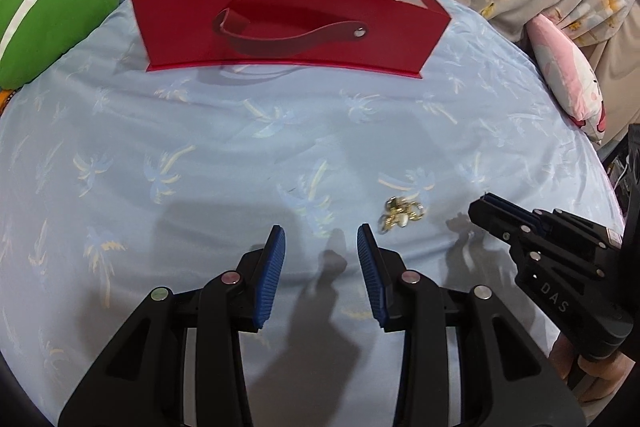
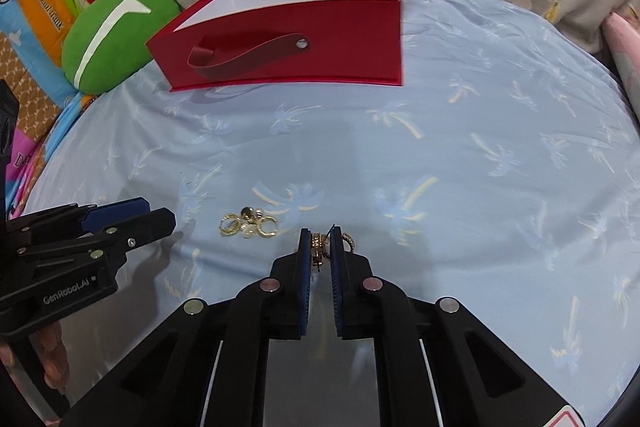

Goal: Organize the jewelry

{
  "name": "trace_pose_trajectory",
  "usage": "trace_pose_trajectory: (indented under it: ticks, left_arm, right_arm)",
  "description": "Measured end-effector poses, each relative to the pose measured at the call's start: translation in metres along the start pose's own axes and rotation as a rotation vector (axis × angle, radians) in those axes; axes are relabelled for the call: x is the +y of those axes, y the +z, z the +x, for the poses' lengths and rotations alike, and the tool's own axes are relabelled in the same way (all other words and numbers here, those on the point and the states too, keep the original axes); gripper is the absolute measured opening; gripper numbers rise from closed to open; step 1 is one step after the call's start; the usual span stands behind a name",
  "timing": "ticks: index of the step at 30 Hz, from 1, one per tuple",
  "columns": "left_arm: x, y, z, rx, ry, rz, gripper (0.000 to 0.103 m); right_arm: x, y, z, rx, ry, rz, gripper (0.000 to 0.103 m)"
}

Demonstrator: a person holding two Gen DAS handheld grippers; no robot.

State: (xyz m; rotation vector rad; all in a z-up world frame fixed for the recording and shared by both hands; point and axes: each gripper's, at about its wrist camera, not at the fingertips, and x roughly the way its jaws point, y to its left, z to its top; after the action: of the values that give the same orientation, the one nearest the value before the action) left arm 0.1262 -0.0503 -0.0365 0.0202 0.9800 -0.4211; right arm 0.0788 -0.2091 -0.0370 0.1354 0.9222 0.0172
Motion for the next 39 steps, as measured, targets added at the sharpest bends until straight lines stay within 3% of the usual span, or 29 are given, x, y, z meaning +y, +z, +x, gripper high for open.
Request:
trace_pose_trajectory:
  ticks: [11,31,39]
  left_arm:
    - [-0.056,0.003,0.004,0.003,-0.082,0.114,0.043]
    - [-0.084,-0.018,0.006,0.049,-0.109,0.172,0.043]
    - [-0.095,-0.023,0.007,0.062,-0.120,0.195,0.043]
  right_arm:
    - [-0.045,-0.024,-0.015,0.030,-0.027,0.102,0.009]
    - [-0.064,-0.052,-0.044,0.027,-0.059,0.136,0.010]
    - [-0.066,-0.047,-0.028,0.045,-0.060,0.128,0.014]
